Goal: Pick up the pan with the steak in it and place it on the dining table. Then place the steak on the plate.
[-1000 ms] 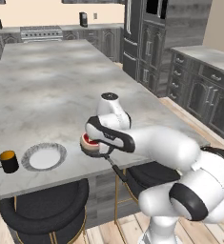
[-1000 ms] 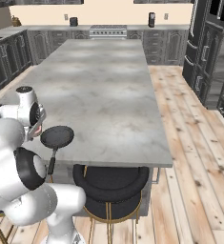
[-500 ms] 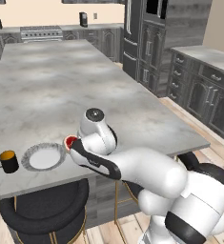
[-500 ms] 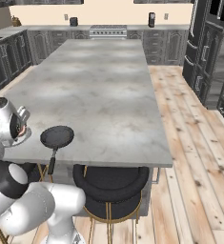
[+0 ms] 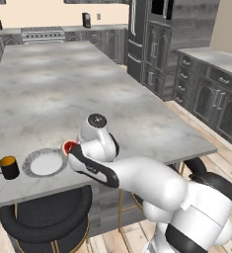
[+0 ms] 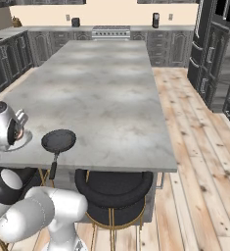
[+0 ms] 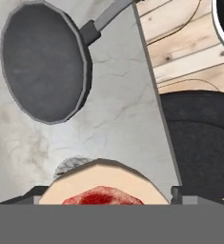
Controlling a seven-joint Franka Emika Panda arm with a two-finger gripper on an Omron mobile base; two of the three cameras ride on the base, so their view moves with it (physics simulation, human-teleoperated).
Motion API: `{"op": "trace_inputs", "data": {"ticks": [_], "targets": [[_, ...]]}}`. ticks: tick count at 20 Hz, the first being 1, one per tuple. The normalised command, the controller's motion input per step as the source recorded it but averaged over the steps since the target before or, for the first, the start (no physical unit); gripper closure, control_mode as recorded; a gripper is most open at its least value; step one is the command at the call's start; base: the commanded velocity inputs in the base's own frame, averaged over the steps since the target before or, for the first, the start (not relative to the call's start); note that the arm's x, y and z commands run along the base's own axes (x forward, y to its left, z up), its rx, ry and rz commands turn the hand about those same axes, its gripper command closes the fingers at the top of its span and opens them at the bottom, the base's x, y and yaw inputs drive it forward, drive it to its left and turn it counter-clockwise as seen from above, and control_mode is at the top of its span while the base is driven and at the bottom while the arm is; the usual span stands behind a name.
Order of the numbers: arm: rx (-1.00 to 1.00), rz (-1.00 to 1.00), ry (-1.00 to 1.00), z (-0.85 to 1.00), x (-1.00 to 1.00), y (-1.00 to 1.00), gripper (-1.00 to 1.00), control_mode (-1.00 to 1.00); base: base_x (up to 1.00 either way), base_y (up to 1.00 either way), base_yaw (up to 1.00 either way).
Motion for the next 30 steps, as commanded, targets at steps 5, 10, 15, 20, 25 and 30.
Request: {"op": "trace_inputs", "data": {"ticks": [5,10,15,20,25,30], "targets": [[0.0,-0.01,0.01,0.0,0.07,0.09,1.0,-1.0,0.0,0.0,0.0],[0.0,-0.1,0.1,-0.07,0.4,0.55,1.0,-1.0,0.0,0.0,0.0],[-0.02,-0.17,0.08,-0.03,0.36,0.78,1.0,-1.0,0.0,0.0,0.0],[-0.04,-0.16,0.12,0.0,0.24,0.67,1.0,-1.0,0.0,0.0,0.0],[-0.04,-0.18,0.13,-0.04,0.13,0.78,1.0,-1.0,0.0,0.0,0.0],[0.0,-0.04,0.03,-0.04,0.01,0.25,1.0,-1.0,0.0,0.0,0.0]]}}
